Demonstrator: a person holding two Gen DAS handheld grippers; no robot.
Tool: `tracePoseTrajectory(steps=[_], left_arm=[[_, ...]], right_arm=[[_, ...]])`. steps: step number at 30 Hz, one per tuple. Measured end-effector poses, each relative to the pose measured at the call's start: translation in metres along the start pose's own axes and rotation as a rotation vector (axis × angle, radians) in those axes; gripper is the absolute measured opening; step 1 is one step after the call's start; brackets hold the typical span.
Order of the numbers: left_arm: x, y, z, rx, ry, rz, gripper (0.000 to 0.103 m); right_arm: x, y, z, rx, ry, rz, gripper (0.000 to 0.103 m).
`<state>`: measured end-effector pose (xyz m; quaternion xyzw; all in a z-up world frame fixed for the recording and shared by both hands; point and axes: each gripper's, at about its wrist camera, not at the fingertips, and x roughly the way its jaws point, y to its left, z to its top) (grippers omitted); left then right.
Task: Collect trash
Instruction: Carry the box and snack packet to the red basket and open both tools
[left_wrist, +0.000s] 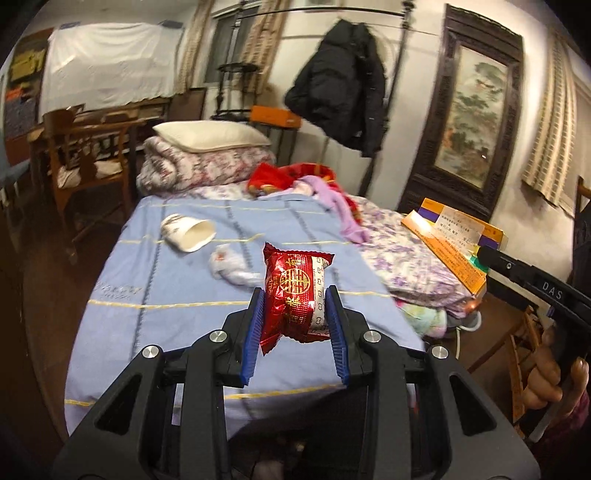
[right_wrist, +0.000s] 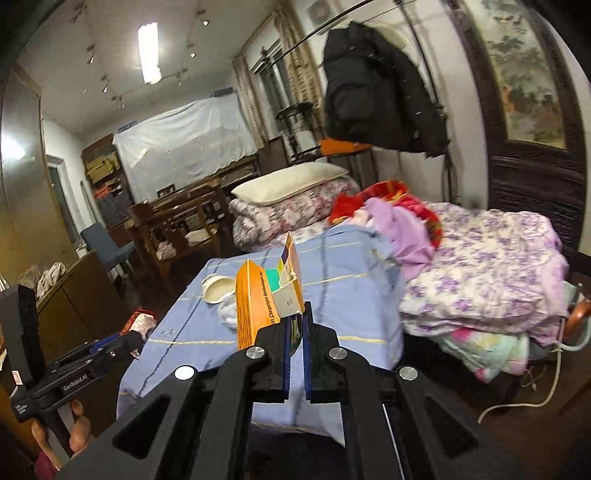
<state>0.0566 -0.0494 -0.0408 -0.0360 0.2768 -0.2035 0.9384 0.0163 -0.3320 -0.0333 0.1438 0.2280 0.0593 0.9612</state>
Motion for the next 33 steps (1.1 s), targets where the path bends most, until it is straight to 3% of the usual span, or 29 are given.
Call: tracePoseTrajectory(steps=[7,12,22,25,28,33], left_arm=[[0.011,-0.064,-0.002,0.063,0.067,-0.116,0.034],[0.031,-0.109,-0.011,0.131,0.127,-0.158,0.034],[0.1,-0.181,-0.04,0.253,0.271,-0.232,0.034],[0.121,-0.19,-0.05,0.266,0.318,-0.245,0.034],[0.137,-0.198,-0.058,0.284,0.355,-0.247,0.034],[0.157,-0.217,-0.071,0.322,0.402,-0.264,0.034]], right_arm=[[-0.046,-0.06,-0.008,0.035,-0.008,-0.058,0.006],[-0.056,-0.108,-0.028,0.065,0.025,-0.132,0.006],[-0.003,-0.204,-0.102,0.223,0.246,-0.245,0.006],[0.025,-0.226,-0.133,0.285,0.341,-0.255,0.01],[0.038,-0.242,-0.157,0.367,0.399,-0.233,0.022],[0.014,-0.248,-0.149,0.389,0.316,-0.246,0.028]])
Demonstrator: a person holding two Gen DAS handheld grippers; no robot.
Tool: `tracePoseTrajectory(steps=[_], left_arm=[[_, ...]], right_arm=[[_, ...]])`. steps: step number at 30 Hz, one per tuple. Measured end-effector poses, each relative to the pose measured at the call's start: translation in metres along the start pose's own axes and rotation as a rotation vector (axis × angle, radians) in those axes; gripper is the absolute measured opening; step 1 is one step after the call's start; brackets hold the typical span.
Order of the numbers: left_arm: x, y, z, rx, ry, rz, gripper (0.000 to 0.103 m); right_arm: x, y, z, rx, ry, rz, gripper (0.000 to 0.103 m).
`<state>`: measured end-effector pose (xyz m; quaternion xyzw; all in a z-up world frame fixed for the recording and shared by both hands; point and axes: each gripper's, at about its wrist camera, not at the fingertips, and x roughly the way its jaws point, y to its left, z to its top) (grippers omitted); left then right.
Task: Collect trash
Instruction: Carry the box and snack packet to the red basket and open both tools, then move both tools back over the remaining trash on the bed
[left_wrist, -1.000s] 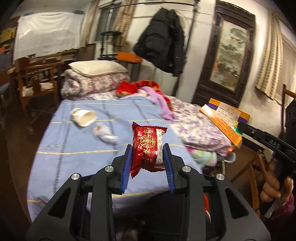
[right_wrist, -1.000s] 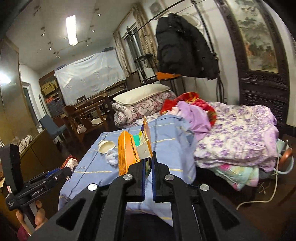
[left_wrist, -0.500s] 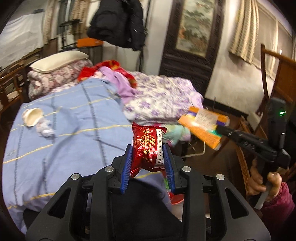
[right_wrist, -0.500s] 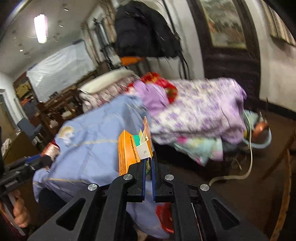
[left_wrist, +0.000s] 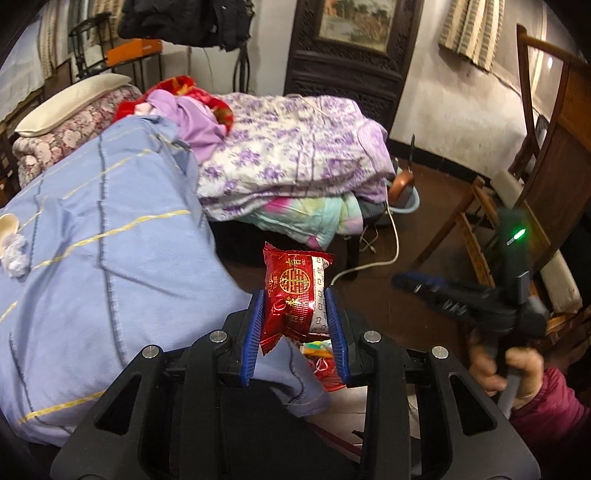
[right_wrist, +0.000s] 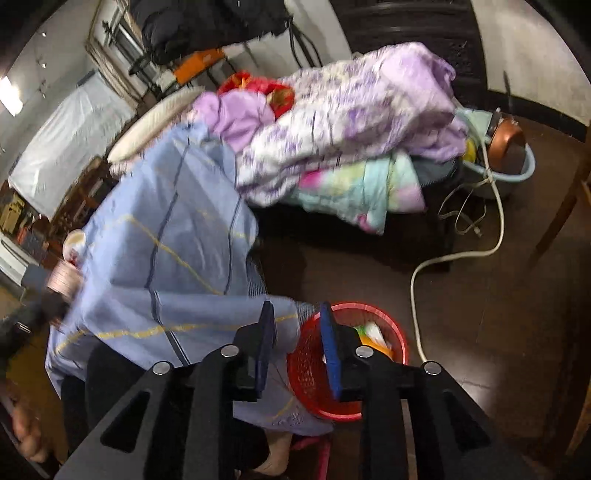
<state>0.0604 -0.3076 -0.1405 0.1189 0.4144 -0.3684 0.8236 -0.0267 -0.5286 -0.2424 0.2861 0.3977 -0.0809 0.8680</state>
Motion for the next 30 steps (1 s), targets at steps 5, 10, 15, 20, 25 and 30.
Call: tracePoseTrajectory(steps=[5,10,15,20,25,30], left_arm=[[0.027,-0.021,0.001,0.052,0.059,-0.024,0.034],[0.06,-0.047,0.001,0.11,0.124,-0.039,0.034],[0.091,-0.065,-0.001,0.144,0.196,-0.053,0.035],[0.106,-0.077,-0.002,0.184,0.221,-0.018,0.058],[0.096,-0.075,0.004,0.186,0.184,0.008,0.067],[0.079,-0.064,0.011,0.156,0.14,0.037,0.07]], right_arm=[[-0.032,-0.01,0.011,0.021,-0.119,0.0,0.036],[-0.044,-0.021,0.017,0.032,-0.161,-0.002,0.037],[-0.04,-0.033,0.015,0.056,-0.145,0.011,0.037],[-0.034,-0.047,0.012,0.096,-0.126,0.021,0.037],[-0.033,-0.051,0.01,0.104,-0.124,0.021,0.039],[-0.04,-0.038,0.011,0.072,-0.138,0.013,0.04]])
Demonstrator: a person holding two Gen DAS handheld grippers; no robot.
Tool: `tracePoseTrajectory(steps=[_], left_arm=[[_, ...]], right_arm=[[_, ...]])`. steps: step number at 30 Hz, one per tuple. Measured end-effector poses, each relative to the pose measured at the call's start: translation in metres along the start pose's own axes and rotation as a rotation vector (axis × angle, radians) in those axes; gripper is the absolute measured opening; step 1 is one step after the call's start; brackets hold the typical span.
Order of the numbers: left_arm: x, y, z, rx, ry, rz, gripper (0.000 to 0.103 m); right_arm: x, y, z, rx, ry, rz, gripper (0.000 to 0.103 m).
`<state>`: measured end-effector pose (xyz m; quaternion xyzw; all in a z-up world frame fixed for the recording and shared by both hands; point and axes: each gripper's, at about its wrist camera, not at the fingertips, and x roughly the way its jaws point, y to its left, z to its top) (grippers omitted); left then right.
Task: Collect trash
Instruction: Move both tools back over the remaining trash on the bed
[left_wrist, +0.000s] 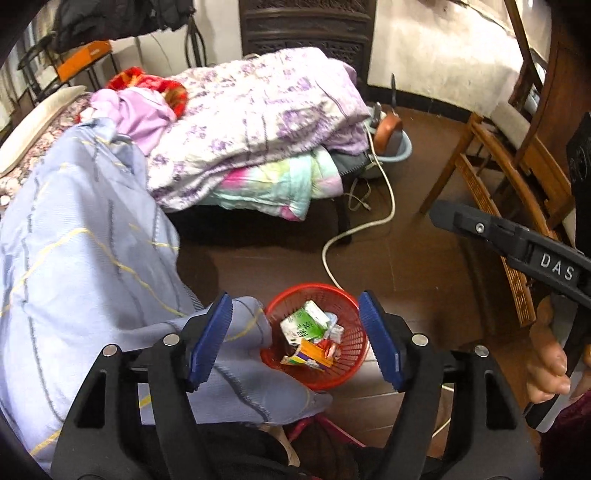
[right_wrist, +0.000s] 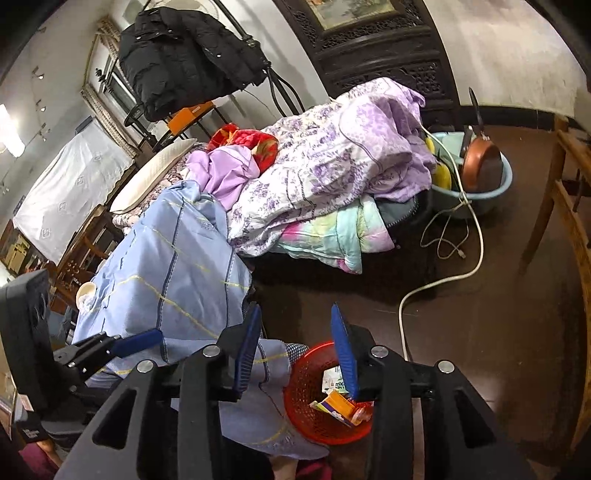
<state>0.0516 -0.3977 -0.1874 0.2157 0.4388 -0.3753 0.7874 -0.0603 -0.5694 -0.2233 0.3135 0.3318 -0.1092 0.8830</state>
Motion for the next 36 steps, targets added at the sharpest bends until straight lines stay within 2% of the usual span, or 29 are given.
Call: tracePoseTrajectory(steps=[9,15,20,29,36], left_arm=[[-0.06,0.021,-0.007,-0.051,-0.134,0.056,0.074],[-0.103,0.039,-0.02,-0.093,-0.227,0.098,0.077],[-0.137,0.057,-0.034,-0.138,-0.3,0.13,0.08],[-0.183,0.096,-0.069,-0.226,-0.397,0.169,0.084],[-0.197,0.137,-0.096,-0.319,-0.427,0.172,0.086]], right_arm=[[-0.032,0.048,0.01,-0.095,-0.074,0.016,0.057],[-0.054,0.086,0.013,-0.16,-0.115,0.03,0.072],[-0.074,0.122,0.012,-0.202,-0.154,0.048,0.091],[-0.097,0.195,0.002,-0.291,-0.186,0.107,0.096],[-0.094,0.251,-0.013,-0.357,-0.167,0.149,0.096]])
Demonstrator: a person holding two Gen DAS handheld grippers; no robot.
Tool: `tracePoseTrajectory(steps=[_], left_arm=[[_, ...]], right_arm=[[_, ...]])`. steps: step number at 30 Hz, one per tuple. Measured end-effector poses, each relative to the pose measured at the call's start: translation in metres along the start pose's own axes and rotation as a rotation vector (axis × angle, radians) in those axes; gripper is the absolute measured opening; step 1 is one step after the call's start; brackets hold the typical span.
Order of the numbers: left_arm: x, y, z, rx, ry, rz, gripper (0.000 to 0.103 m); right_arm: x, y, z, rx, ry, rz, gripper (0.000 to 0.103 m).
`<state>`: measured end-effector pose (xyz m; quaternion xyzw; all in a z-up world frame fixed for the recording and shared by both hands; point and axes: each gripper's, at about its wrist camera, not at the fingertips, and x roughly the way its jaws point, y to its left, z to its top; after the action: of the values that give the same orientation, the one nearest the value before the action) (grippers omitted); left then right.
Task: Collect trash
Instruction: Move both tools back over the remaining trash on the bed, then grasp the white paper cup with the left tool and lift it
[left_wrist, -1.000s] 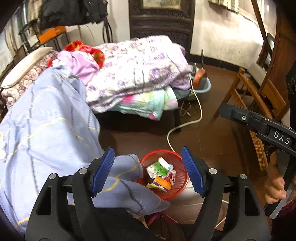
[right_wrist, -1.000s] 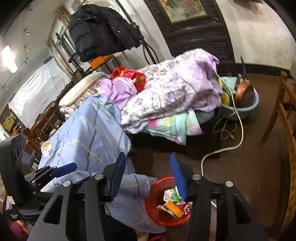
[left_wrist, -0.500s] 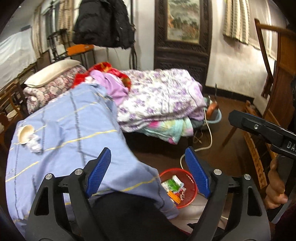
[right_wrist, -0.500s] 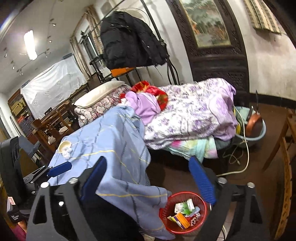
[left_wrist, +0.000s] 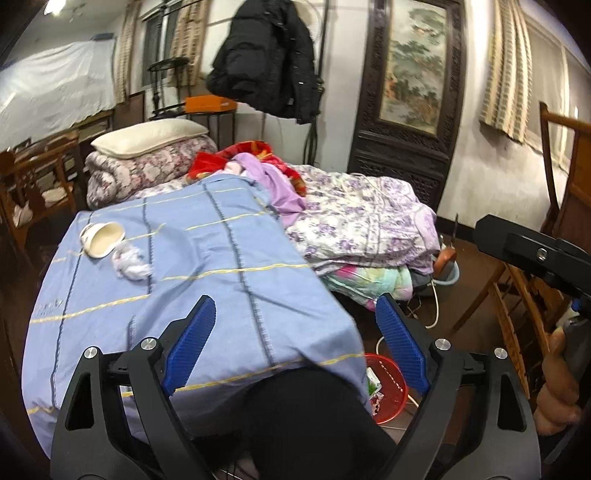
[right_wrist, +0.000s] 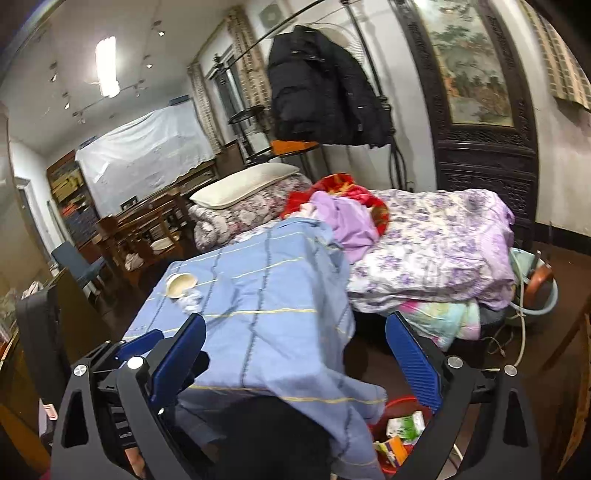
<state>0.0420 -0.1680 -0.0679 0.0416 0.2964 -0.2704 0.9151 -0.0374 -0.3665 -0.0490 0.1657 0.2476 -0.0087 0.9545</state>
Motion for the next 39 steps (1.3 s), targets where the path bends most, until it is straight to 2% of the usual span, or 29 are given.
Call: tracePoseTrajectory(steps=[9,16,21,24,28,33,39], left_arm=[[0.013,0.091,-0.02,-0.154,0.046,0.094,0.088],[0.032,0.178,-0.022,-0.267,0.123,0.224,0.088],[0.045,0.235,0.004,-0.328,0.136,0.293,0.089],[0.062,0.262,0.027,-0.362,0.147,0.31,0.089],[0.09,0.281,0.058,-0.37,0.164,0.332,0.089],[0.141,0.298,0.098,-0.372,0.217,0.398,0.089],[0.196,0.329,0.105,-0.433,0.316,0.468,0.089]], right_arm=[[0.064,0.055,-0.014,-0.059,0.112,0.025,0.097],[0.13,0.08,-0.032,-0.121,0.173,0.009,0.097],[0.171,0.086,-0.042,-0.14,0.21,0.019,0.097],[0.192,0.091,-0.047,-0.168,0.194,0.023,0.097],[0.207,0.094,-0.056,-0.212,0.161,0.027,0.097],[0.216,0.094,-0.062,-0.224,0.147,0.058,0.097],[0.222,0.092,-0.065,-0.224,0.169,0.077,0.097]])
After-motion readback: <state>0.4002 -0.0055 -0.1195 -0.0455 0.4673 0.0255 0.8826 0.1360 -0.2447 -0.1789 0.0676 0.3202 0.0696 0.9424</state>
